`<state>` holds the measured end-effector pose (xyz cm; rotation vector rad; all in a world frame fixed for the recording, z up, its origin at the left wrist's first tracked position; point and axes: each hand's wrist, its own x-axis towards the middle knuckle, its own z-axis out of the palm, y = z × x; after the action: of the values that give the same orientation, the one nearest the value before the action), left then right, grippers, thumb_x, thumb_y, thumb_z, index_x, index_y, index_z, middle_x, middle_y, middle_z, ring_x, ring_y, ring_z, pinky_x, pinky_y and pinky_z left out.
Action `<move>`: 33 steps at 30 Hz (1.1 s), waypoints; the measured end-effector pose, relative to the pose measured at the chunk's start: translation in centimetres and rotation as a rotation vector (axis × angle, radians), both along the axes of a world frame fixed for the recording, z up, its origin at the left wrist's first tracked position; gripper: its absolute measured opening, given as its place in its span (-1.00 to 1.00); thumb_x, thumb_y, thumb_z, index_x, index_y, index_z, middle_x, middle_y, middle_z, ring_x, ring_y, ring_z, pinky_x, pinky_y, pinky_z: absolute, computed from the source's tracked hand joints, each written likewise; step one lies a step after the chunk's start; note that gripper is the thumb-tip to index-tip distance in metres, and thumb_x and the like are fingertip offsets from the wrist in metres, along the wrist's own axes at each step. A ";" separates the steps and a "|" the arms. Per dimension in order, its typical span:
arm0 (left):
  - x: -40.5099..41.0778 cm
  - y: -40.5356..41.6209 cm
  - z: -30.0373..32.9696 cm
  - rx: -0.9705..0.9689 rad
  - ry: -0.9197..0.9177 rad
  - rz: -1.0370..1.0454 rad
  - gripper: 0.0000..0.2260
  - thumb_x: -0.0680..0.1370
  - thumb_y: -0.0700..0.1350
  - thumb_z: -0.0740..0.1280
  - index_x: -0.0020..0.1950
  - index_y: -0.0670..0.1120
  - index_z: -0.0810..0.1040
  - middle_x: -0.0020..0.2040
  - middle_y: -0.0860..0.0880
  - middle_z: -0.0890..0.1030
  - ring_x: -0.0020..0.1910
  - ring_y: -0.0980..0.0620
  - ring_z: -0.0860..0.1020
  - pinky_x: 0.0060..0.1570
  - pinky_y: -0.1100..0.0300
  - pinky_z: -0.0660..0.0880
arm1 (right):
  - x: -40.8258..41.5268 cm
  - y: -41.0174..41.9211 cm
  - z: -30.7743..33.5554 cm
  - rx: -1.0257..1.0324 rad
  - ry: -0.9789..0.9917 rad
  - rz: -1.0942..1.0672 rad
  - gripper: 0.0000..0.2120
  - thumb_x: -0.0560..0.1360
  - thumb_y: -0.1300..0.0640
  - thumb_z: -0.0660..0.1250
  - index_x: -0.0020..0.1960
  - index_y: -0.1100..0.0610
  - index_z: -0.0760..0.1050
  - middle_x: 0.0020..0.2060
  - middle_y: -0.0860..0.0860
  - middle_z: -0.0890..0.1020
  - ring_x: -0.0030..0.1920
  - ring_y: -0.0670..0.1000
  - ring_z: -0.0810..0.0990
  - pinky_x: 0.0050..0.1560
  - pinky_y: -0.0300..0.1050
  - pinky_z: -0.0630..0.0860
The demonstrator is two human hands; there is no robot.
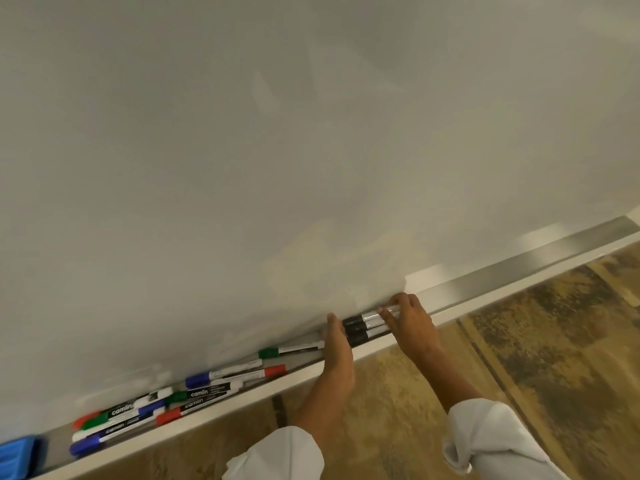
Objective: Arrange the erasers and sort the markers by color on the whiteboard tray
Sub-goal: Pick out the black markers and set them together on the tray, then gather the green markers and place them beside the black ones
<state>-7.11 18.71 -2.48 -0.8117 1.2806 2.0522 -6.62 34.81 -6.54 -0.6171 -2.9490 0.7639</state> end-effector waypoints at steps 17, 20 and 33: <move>0.3 0.9 2.9 0.058 -0.065 0.085 -0.49 0.60 0.14 0.14 0.44 -0.15 0.35 0.46 -0.17 0.39 0.43 -0.11 0.35 0.41 0.05 0.21 | 0.3 -0.8 1.2 -0.094 -0.106 -0.178 -0.56 0.56 0.11 0.27 0.38 0.26 0.31 0.25 0.25 0.54 0.24 0.29 0.46 0.25 0.20 0.45; 0.5 -0.1 3.2 0.011 -0.023 0.024 -0.55 0.63 0.11 0.10 0.43 -0.10 0.34 0.46 -0.14 0.35 0.45 -0.09 0.32 0.41 0.03 0.22 | 0.9 -1.2 2.7 -0.064 -0.046 -0.220 -0.55 0.54 0.11 0.31 0.37 0.25 0.34 0.27 0.26 0.51 0.28 0.29 0.42 0.26 0.19 0.42; 1.9 -17.4 2.6 -0.187 -0.067 0.230 -0.84 0.58 -0.20 0.24 0.08 -0.26 0.53 -0.12 -0.23 0.64 -0.18 -0.14 0.63 -0.16 0.00 0.60 | -0.5 -16.3 2.6 0.253 -0.082 0.592 -0.84 0.51 0.11 0.35 0.07 0.02 0.60 0.00 0.00 0.68 -0.08 0.06 0.64 -0.11 -0.09 0.56</move>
<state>-5.17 1.30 0.17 -1.1504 1.4121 2.0805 -7.15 18.51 -3.91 0.2624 -3.2485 0.3686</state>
